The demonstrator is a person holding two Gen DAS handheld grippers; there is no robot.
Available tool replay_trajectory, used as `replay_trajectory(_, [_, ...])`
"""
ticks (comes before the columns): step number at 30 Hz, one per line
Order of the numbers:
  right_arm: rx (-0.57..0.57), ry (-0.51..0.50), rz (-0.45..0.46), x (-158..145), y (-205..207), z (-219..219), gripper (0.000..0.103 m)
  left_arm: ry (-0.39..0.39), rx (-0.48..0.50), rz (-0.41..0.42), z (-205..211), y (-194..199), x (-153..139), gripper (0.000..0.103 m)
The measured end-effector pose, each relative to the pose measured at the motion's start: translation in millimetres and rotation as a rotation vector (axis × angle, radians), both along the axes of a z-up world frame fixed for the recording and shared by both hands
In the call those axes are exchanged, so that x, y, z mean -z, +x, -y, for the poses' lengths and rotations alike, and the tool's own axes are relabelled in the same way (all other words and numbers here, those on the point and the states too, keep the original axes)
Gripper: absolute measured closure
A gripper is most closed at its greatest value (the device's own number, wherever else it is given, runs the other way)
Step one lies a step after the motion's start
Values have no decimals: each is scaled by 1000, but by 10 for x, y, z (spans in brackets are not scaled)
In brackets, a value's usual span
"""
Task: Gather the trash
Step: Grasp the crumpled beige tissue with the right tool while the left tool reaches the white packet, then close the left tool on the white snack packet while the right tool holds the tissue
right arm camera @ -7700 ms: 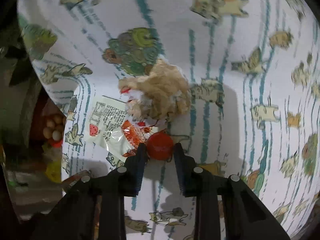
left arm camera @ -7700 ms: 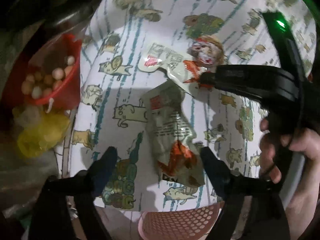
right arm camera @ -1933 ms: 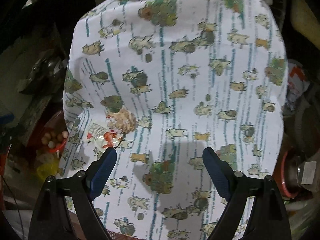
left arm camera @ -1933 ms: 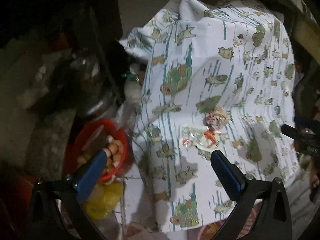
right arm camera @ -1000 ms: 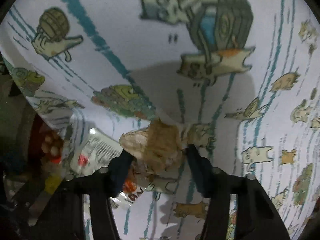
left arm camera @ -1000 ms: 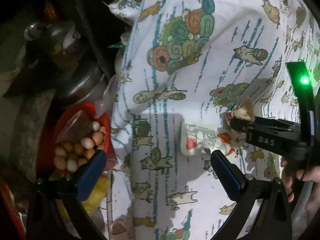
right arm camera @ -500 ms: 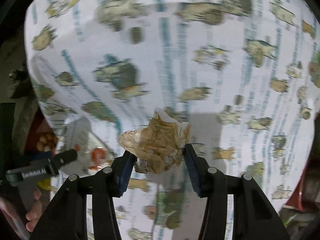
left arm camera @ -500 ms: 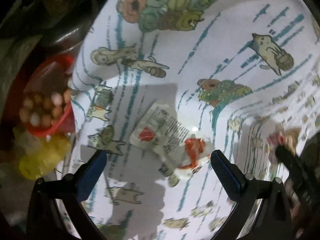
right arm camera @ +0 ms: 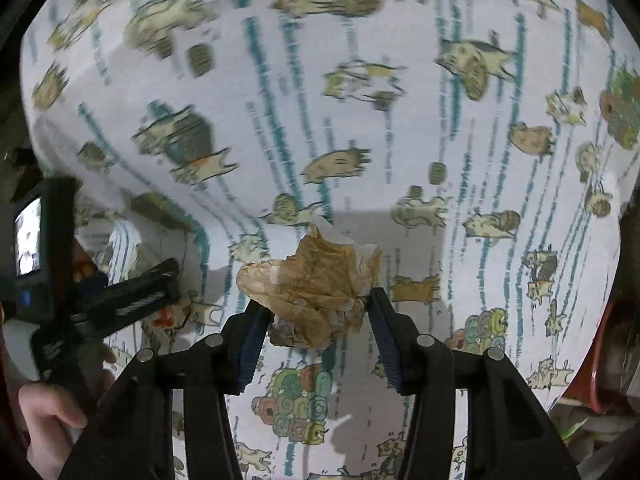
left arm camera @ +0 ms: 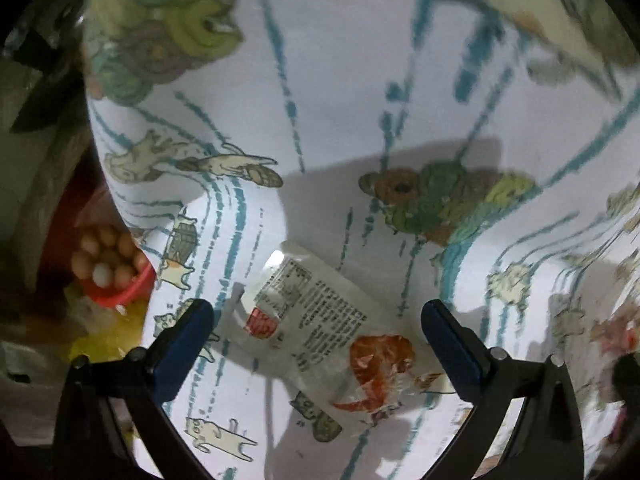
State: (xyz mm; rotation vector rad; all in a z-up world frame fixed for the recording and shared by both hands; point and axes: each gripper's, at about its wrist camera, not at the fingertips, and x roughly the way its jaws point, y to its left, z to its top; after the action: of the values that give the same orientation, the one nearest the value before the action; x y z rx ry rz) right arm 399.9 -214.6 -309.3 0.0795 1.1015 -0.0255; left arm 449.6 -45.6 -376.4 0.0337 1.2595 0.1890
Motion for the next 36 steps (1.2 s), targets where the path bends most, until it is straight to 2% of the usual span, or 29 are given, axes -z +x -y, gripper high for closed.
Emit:
replay_trajectory(3, [-28, -50, 17, -17, -2, -106, 50, 113, 56, -36, 150, -103, 39, 0])
replay_trajectory(5, [-64, -83, 4, 17, 1, -173, 50, 140, 98, -46, 207, -208, 54, 0])
replay_trajectory(7, [-63, -87, 5, 37, -2, -205, 50, 131, 85, -54, 163, -289, 67, 0])
replay_trajectory(12, [-26, -27, 4, 68, -48, -194, 50, -47, 60, -103, -111, -336, 105, 0])
replay_trajectory(14, [-17, -32, 7, 46, -72, -155, 50, -147, 70, -94, -171, -361, 68, 0])
replay_trajectory(17, [-12, -48, 9, 49, -128, -215, 50, -239, 108, -121, -192, -351, 83, 0])
replay_trajectory(21, [4, -41, -14, 168, -102, -280, 50, -236, 172, -97, 2, -316, 34, 0])
replay_trajectory(24, [12, -23, -18, 191, -92, -271, 50, -301, 158, -146, 142, -272, 111, 0])
replay_trajectory(26, [14, -49, -11, 184, -84, -264, 50, -263, 146, -122, 234, -260, 108, 0])
replay_trajectory(29, [9, -86, -2, 176, -73, -258, 50, -146, 156, -113, 362, -256, 156, 0])
replay_trajectory(30, [8, -92, 0, 175, -71, -249, 50, -129, 150, -102, 371, -271, 163, 0])
replay_trajectory(36, [9, -102, 5, 119, -95, -171, 50, -136, 72, -151, 250, -329, 184, 0])
